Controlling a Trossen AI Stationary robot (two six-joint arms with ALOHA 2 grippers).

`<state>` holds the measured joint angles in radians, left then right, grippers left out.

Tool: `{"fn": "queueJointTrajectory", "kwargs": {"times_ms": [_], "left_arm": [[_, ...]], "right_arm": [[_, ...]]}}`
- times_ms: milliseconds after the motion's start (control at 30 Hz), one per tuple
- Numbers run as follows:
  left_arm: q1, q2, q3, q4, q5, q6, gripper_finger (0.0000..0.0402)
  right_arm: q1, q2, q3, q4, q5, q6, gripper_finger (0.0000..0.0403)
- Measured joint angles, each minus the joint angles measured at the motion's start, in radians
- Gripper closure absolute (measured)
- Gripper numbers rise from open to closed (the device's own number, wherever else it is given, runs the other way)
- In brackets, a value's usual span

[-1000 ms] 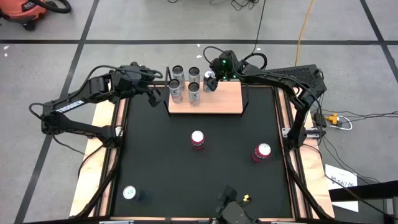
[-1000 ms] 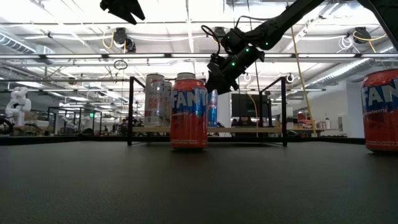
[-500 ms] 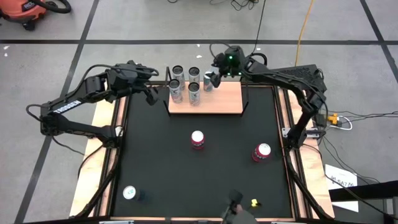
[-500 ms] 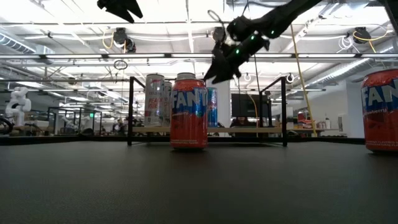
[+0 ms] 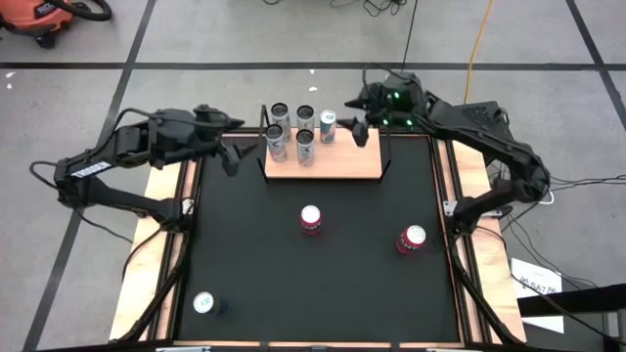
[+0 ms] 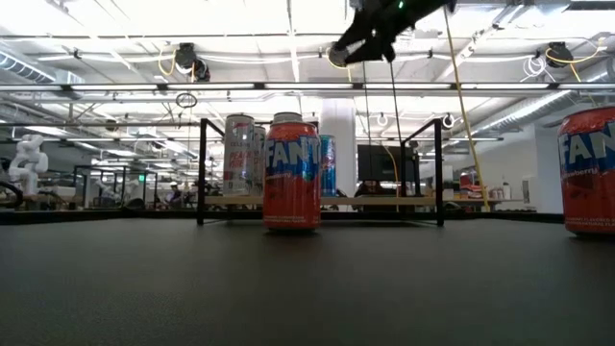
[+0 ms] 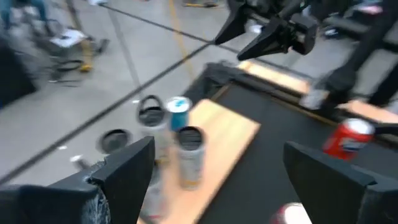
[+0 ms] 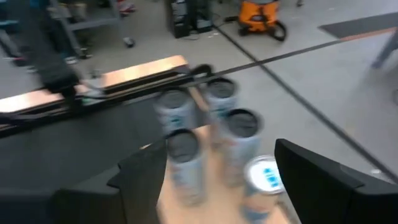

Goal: Place canned beverage on shelf
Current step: Put the blue soda can on the shelf aligned with the other blue soda can on the shelf

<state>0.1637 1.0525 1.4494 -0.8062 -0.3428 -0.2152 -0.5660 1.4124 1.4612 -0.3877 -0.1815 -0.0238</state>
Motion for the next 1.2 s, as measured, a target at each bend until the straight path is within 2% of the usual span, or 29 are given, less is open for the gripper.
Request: {"fn": "queueJointTrajectory", "kwargs": {"times_ms": [167, 333, 467, 567, 700, 867, 1033, 1200], "left_arm": [[-0.133, 0.058, 0.0, 0.005, 0.01, -0.075, 0.005], [-0.32, 0.1, 0.0, -0.134, 0.131, -0.278, 0.007], [-0.511, 0.127, 0.0, -0.185, 0.197, -0.414, 0.0097], [-0.632, 0.153, 0.0, -0.162, 0.203, -0.46, 0.0108], [-0.757, 0.21, 0.0, -0.208, 0.213, -0.537, 0.0109], [-0.868, 0.286, 0.0, -0.267, 0.34, -0.695, 0.0106], [-0.941, 0.329, 0.0, -0.253, 0.463, -0.82, 0.0079], [-0.99, 0.369, 0.0, -0.297, 0.476, -0.878, 0.0042]], "right_arm": [[0.127, -0.065, 0.0, -0.078, -0.002, 0.097, 0.012], [0.248, -0.107, 0.0, -0.199, 0.004, 0.25, 0.012], [0.362, -0.135, 0.0, -0.296, 0.097, 0.285, 0.012], [0.443, -0.14, 0.0, -0.333, 0.167, 0.284, 0.012], [0.527, -0.141, 0.0, -0.344, 0.214, 0.313, 0.012], [0.613, -0.135, 0.0, -0.371, 0.271, 0.381, 0.012], [0.695, -0.135, 0.0, -0.418, 0.382, 0.416, 0.012], [0.753, -0.135, -0.001, -0.442, 0.422, 0.451, 0.012]]}}
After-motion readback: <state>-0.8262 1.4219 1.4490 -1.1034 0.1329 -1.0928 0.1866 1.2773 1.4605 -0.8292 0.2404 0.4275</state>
